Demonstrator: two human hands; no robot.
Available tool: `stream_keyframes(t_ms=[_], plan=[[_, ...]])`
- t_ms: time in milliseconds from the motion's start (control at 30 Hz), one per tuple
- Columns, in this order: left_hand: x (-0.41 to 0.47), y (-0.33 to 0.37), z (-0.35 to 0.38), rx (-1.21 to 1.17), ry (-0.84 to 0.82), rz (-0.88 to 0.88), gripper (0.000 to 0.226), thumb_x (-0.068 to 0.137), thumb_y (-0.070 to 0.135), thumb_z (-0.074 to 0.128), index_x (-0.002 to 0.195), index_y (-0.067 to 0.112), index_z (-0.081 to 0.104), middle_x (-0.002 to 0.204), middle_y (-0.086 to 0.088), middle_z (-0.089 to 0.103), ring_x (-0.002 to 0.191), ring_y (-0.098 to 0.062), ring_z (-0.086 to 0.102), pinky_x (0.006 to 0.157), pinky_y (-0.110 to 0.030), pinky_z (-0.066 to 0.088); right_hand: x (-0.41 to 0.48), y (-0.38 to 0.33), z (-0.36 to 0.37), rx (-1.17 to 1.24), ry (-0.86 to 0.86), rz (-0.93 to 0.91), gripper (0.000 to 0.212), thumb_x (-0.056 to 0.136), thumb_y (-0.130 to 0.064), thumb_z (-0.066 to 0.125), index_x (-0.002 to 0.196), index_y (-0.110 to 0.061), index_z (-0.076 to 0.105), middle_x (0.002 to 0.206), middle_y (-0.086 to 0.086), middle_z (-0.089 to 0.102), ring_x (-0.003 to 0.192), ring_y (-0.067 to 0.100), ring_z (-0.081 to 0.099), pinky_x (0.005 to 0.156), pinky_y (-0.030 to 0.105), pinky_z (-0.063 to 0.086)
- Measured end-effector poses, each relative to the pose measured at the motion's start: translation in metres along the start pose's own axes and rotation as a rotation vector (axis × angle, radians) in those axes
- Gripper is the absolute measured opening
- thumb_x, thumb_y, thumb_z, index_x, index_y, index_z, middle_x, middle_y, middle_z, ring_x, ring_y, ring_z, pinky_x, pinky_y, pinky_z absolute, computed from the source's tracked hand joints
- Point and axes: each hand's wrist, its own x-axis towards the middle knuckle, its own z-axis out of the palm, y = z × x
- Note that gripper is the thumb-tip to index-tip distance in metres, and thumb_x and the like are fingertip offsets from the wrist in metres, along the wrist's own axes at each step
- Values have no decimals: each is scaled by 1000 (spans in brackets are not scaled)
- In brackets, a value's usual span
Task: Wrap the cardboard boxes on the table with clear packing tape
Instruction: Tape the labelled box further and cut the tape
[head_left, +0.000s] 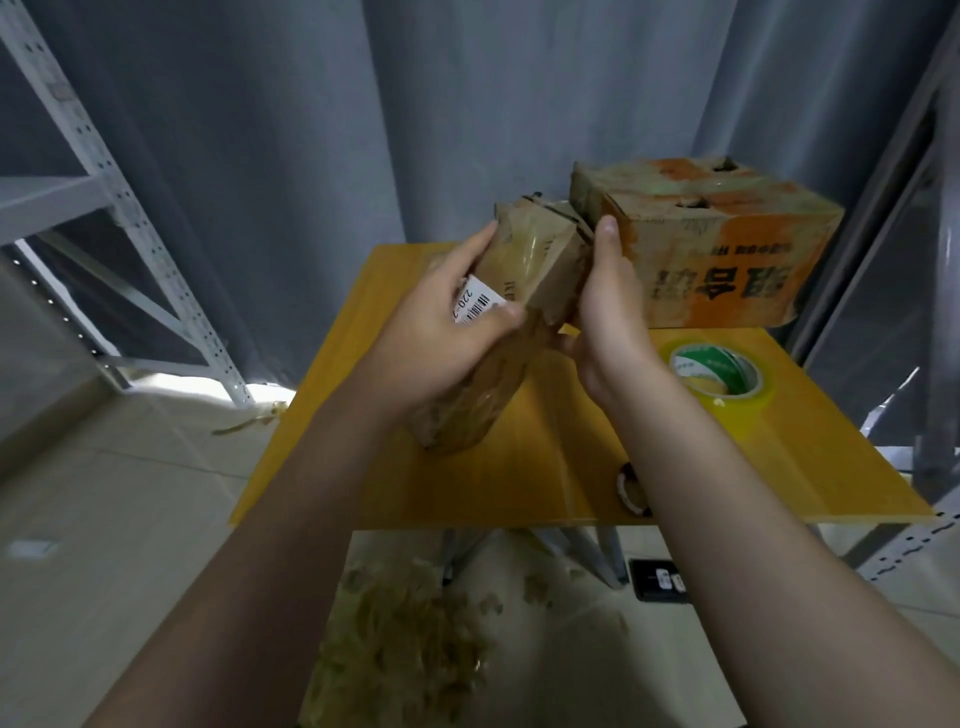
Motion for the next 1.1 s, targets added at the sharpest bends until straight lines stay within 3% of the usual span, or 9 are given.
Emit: stream_keyframes(t_ms=[67, 133, 233, 400, 533, 633, 767, 1000, 1100], plan=[[-2, 8, 6, 103, 6, 12, 101, 75, 59, 79, 160, 38, 29, 152, 8, 48, 136, -11, 48, 113, -37, 44, -3, -8, -1, -43, 8, -19, 49, 101, -63, 39, 116, -25, 65, 112, -3, 73, 109, 21, 68, 103, 54, 53], [-5, 12, 10, 176, 92, 43, 97, 74, 54, 83, 156, 38, 36, 144, 9, 54, 130, -12, 53, 108, -42, 49, -5, -12, 0, -34, 18, -5, 79, 84, -82, 37, 130, -24, 65, 121, -3, 72, 115, 22, 66, 106, 53, 49], [-10, 27, 18, 324, 180, 108, 85, 70, 51, 86, 145, 35, 48, 131, 11, 61, 118, -15, 58, 94, -43, 53, -6, -13, 0, 31, 8, 22, 121, 45, -106, 37, 127, -24, 69, 120, -1, 75, 113, 25, 69, 106, 51, 49], [-16, 44, 33, 366, 192, 157, 74, 67, 51, 86, 126, 25, 50, 116, 10, 65, 102, -16, 64, 77, -42, 55, -5, -13, -4, 71, 103, -32, 100, 57, -94, 30, 97, -15, 78, 95, 7, 80, 92, 31, 76, 96, 53, 57], [-18, 48, 29, 295, 153, 150, 74, 65, 50, 89, 120, 25, 48, 111, 9, 65, 97, -16, 65, 77, -44, 57, 1, -15, -15, -56, 272, -124, 76, 96, -76, 29, 98, -13, 71, 93, 0, 73, 88, 20, 69, 91, 43, 54], [-23, 51, 26, 232, 103, 149, 74, 65, 46, 93, 120, 29, 46, 111, 10, 61, 92, -14, 65, 74, -39, 57, 6, -15, -26, -21, 396, -233, 59, 109, -52, 37, 62, -18, 47, 60, -5, 50, 54, 11, 46, 58, 32, 37], [-27, 49, 22, 157, 57, 145, 76, 63, 47, 95, 118, 36, 44, 112, 17, 58, 94, -8, 65, 76, -35, 59, 10, -13, -37, 67, 465, -317, 60, 109, -39, 49, 54, -21, 34, 45, -11, 35, 43, 7, 32, 50, 30, 27], [-25, 35, 13, -53, 67, 84, 79, 67, 32, 97, 132, 28, 51, 125, 8, 59, 87, -11, 75, 76, -43, 64, 11, -12, -38, -15, 404, -310, 62, 109, -36, 50, 52, -22, 28, 37, -13, 26, 40, 6, 25, 50, 30, 22], [-20, 29, 5, -310, 82, 9, 73, 80, 9, 87, 142, 16, 50, 128, -1, 63, 88, -14, 77, 77, -38, 65, 7, -16, -34, -21, 220, -209, 61, 108, -47, 47, 54, -18, 51, 48, -10, 54, 48, 12, 52, 58, 39, 43]])
